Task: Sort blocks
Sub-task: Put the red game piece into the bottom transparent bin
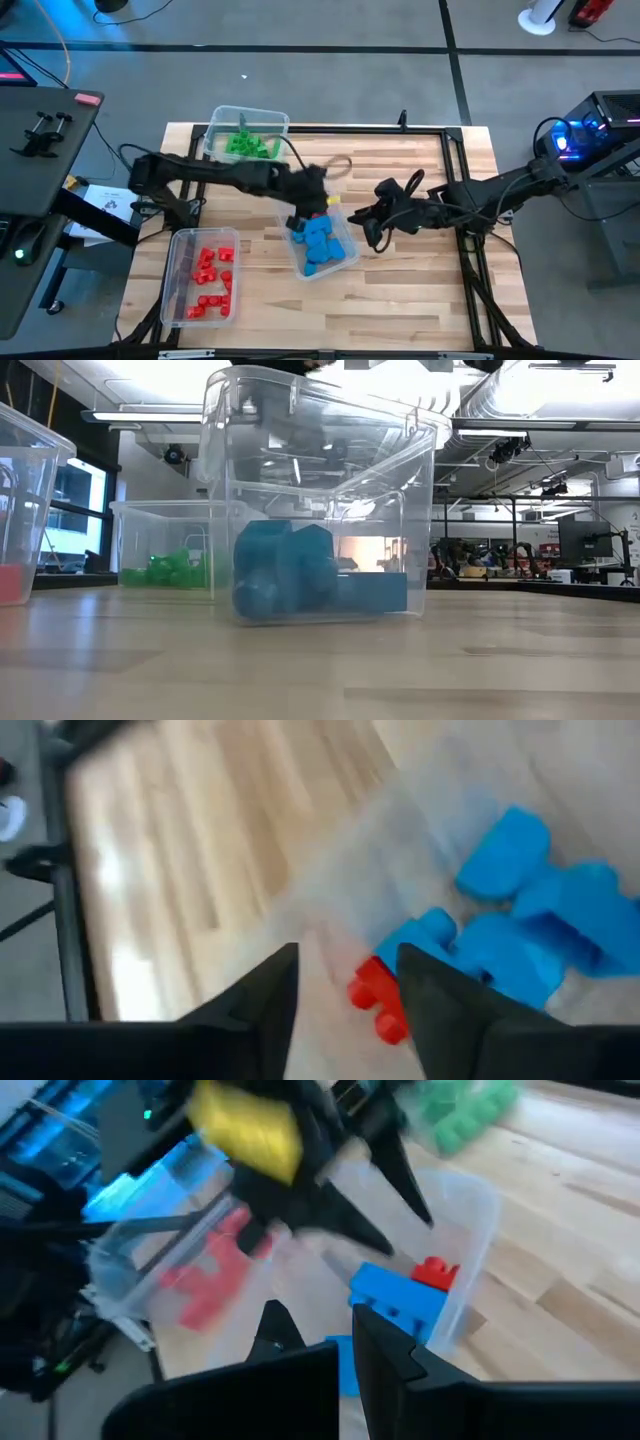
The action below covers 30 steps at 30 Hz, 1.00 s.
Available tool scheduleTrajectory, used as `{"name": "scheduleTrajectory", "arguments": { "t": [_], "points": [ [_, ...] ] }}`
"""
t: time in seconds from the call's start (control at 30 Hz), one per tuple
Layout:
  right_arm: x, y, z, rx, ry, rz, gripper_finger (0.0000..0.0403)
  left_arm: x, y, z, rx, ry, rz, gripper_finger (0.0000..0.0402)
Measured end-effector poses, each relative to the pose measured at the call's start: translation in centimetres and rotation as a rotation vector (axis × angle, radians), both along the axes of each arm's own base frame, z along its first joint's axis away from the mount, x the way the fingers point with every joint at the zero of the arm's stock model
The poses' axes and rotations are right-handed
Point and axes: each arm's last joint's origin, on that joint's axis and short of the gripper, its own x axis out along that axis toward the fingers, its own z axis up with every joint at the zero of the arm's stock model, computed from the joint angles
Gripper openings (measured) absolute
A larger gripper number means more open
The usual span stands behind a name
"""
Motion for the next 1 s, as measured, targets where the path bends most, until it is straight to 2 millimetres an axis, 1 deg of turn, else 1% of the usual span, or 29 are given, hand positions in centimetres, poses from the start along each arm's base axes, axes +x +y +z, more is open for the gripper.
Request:
{"name": "scheduleTrajectory", "arguments": {
  "t": [0.1,0.13,0.2,0.3,0.37,0.43,0.5,0.6,0.63,0.67,0.73,0.77,0.83,1.0],
  "points": [
    [0.4,-0.4,-0.2,-0.007,0.007,-0.02,0.0,-1.0,1.2,2.2,-0.047,-0.084,0.014,0.0109],
    [0.5,-0.5,-0.2,-0.006,0.006,-0.021,0.0,-1.2,1.5,2.5,-0.062,-0.094,0.001,0.0091],
    [0.6,-0.6,-0.3,-0.011,0.013,-0.021,0.0,-1.3,1.6,2.5,-0.079,-0.085,-0.073,0.0057],
    [0.7,-0.6,-0.4,-0.015,0.018,-0.017,0.0,-0.8,0.8,1.1,-0.048,-0.014,-0.216,0.0024],
    [0.6,-0.5,-0.4,-0.007,0.016,-0.017,0.0,-0.2,0.3,-0.2,-0.018,0.033,-0.271,0.002],
    [0.6,-0.5,-0.4,0.006,0.015,-0.02,0.0,0.3,-0.3,-1.6,0.023,0.096,-0.333,0.0029],
    [0.6,-0.5,-0.4,0.008,0.016,-0.019,0.0,0.8,-1.1,-2.9,0.117,0.146,-0.432,0.0046],
    [0.6,-0.5,-0.4,0.006,0.014,-0.026,0.0,1.5,-2.1,-4.1,0.276,0.189,-0.516,0.0063],
    [0.6,-0.5,-0.4,0.006,0.014,-0.026,0.0,1.8,-2.3,-4.5,0.326,0.202,-0.536,0.0063],
    [0.7,-0.6,-0.4,0.005,0.014,-0.027,0.0,2.0,-2.5,-5.2,0.338,0.23,-0.562,0.0058],
    [0.6,-0.6,-0.5,0.002,0.025,-0.027,0.0,1.8,-2.7,-7.2,0.348,0.343,-0.621,0.0039],
    [0.6,-0.6,-0.5,0.001,0.029,-0.027,0.0,1.8,-2.6,-7.8,0.357,0.38,-0.632,0.0026],
    [0.6,-0.6,-0.5,0.002,0.026,-0.027,0.0,2.2,-2.6,-7.5,0.377,0.344,-0.567,0.0007],
    [0.6,-0.6,-0.4,0.002,0.021,-0.028,0.0,2.4,-1.9,-6.6,0.294,0.264,-0.373,0.0003]
  ]
}}
